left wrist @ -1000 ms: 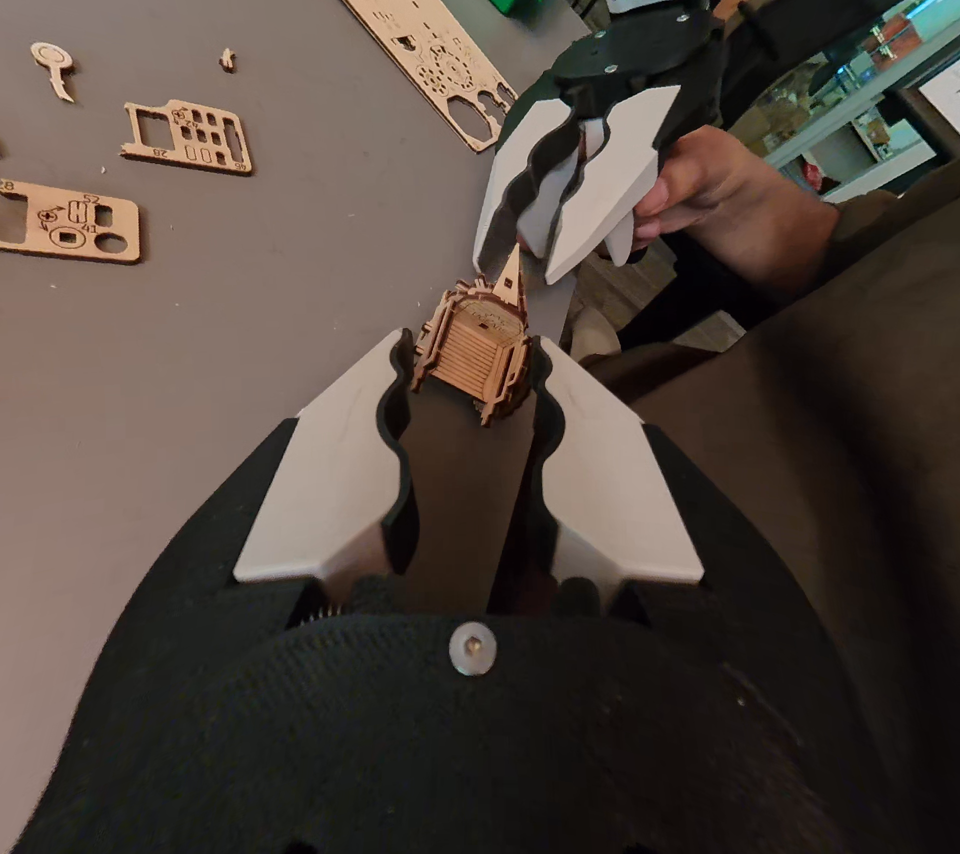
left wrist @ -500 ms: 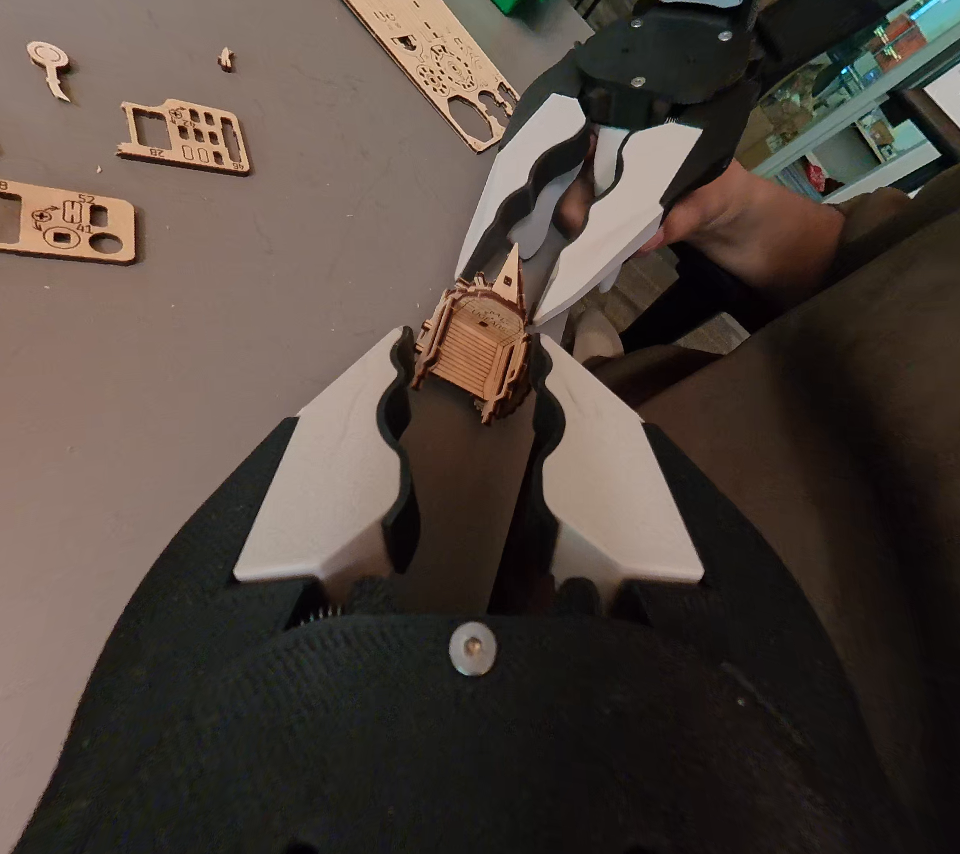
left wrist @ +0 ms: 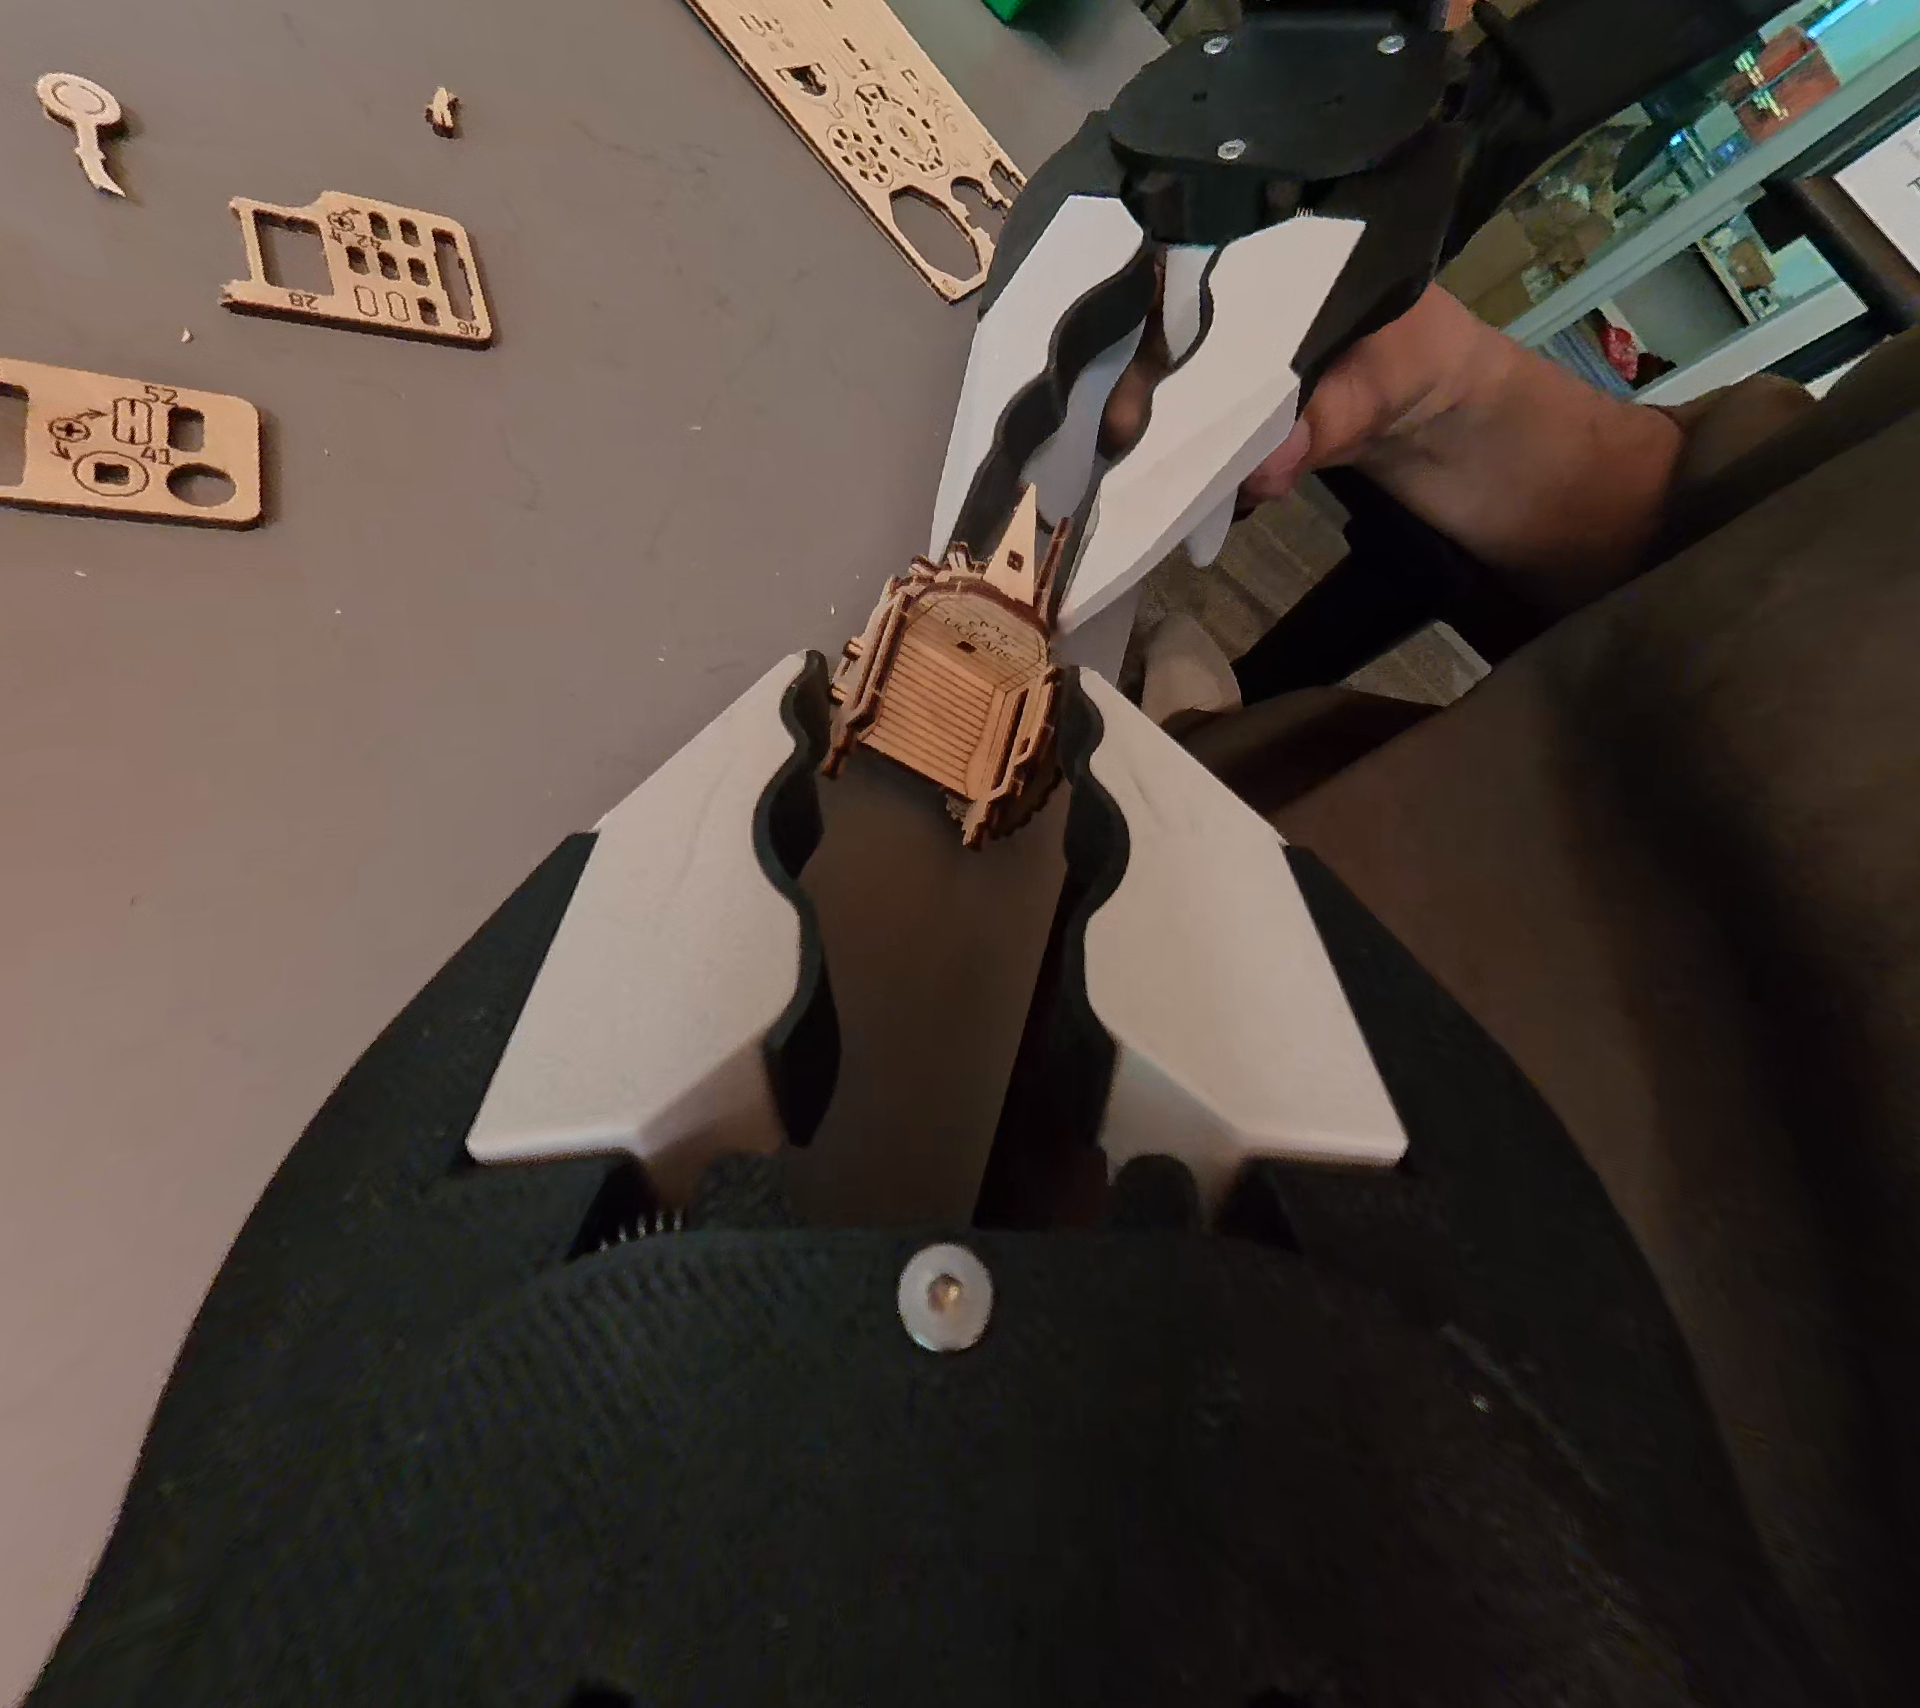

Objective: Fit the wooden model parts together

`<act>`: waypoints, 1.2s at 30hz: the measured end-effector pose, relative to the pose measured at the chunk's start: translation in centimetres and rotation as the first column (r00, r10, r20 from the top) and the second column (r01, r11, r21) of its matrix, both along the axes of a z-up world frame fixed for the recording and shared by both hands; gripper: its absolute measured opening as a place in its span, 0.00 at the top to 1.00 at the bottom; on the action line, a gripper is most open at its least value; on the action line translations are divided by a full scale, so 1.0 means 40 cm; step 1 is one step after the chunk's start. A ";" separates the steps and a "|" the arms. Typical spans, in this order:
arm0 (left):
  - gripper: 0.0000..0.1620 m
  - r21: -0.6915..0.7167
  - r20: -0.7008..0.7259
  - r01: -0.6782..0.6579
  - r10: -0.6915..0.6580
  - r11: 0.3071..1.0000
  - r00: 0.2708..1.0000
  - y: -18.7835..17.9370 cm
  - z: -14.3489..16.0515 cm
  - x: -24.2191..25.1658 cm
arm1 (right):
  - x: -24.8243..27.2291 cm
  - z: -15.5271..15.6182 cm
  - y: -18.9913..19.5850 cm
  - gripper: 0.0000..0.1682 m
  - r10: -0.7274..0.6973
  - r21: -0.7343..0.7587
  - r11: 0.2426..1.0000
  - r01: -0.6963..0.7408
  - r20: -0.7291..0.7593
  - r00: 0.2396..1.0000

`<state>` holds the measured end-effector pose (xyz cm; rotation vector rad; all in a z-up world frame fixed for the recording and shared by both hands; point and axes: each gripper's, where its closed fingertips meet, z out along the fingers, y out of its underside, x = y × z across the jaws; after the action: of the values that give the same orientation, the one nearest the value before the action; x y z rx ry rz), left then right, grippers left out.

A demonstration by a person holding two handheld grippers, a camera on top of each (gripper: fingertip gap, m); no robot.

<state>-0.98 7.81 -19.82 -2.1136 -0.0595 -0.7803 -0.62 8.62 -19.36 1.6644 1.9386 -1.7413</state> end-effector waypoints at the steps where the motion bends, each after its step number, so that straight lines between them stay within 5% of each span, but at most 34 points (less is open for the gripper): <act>1: 0.74 0.000 0.003 0.000 0.000 1.000 1.000 -0.001 0.000 -0.001 | 0.002 0.003 0.008 0.87 -0.006 -0.012 1.000 0.006 -0.001 1.000; 36: 0.73 -0.023 -0.012 -0.008 0.008 1.000 1.000 0.003 -0.010 -0.007 | -0.001 -0.005 0.010 0.91 -0.003 -0.032 0.999 0.004 0.033 0.999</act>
<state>-1.25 7.94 -20.20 -2.1380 -0.0705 -0.7658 -0.65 9.04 -19.56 1.6765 1.8844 -1.7257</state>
